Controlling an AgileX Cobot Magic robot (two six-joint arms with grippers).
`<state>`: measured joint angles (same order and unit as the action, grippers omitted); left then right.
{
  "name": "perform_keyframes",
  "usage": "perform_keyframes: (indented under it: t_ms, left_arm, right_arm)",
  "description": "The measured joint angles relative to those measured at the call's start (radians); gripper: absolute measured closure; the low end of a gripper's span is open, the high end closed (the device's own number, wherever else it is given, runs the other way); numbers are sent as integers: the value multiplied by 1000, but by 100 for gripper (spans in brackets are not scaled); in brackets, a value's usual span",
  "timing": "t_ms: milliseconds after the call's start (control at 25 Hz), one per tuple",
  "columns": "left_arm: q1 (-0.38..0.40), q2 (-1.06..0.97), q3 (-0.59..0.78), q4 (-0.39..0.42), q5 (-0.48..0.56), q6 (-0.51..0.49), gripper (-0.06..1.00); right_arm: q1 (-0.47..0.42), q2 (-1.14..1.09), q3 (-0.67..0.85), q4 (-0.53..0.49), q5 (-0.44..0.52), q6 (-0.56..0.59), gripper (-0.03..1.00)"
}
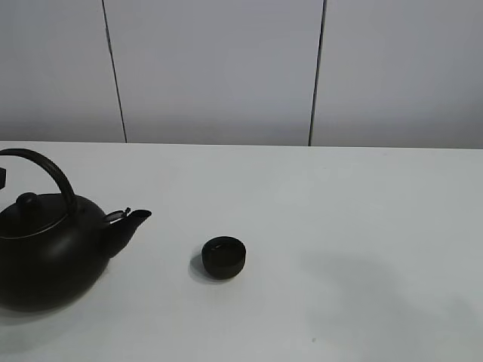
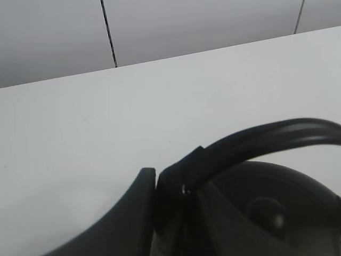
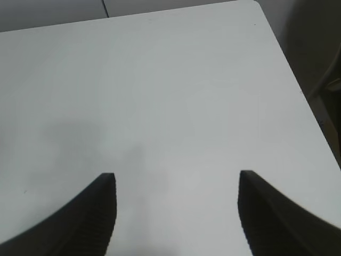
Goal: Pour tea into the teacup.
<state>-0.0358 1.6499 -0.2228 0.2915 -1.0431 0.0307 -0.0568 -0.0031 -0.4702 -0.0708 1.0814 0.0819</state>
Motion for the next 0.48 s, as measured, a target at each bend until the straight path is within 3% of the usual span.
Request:
perform_keyframes:
  t_ms: [120, 480]
  left_arm:
    - [0, 0, 0, 1, 0, 0, 80]
    - [0, 0, 1, 20, -24, -53, 65]
  right_arm:
    - [0, 0, 0, 0, 0, 0, 51]
    - [0, 0, 0, 0, 0, 0, 51]
